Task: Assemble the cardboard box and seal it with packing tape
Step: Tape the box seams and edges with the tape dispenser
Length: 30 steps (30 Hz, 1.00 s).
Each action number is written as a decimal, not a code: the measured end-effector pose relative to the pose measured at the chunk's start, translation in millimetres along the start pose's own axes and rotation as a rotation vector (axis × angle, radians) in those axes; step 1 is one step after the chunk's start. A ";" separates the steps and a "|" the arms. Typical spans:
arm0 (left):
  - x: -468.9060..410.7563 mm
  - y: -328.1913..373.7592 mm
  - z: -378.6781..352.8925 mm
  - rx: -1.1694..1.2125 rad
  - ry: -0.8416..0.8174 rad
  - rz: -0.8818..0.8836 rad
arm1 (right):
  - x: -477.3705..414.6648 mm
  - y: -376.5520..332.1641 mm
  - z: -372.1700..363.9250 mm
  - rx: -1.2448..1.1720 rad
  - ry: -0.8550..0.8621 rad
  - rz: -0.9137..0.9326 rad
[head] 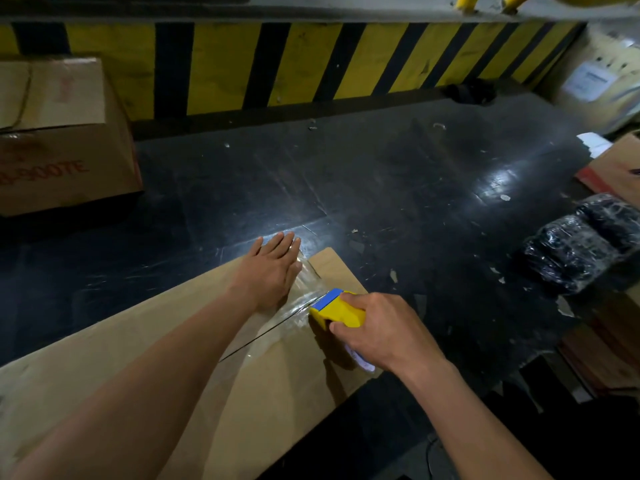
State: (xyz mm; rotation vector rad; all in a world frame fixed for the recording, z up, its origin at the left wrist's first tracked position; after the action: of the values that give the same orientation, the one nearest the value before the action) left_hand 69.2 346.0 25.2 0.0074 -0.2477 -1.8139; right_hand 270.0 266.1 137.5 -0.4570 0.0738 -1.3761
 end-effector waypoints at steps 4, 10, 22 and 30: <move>-1.0 15.0 10.0 -0.057 -0.016 0.065 | -1.5 2.4 -1.5 0.031 0.000 -0.018; 17.4 36.2 -11.8 -0.083 0.017 -0.001 | 5.9 4.9 -6.5 0.009 0.028 0.023; 13.7 25.6 -14.0 -0.077 0.046 -0.002 | 37.6 27.9 11.4 0.033 -0.021 0.036; 23.0 38.6 -5.5 -0.076 0.081 0.020 | 46.4 26.3 -2.5 0.037 0.007 0.008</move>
State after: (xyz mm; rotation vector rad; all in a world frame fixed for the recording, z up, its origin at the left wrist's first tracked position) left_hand 101.0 314.1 29.4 0.0248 -0.1209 -1.7979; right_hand 303.1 224.3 135.8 -0.4200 0.0557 -1.3696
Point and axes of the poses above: each hand's wrist, its own x-axis away from the middle knuckle, its own z-axis out of the back of the hand, y = z × x, the point moved 5 cm from there along -x, towards the middle knuckle, and after that the axes turned 1 degree about y, right-handed, at the moved point
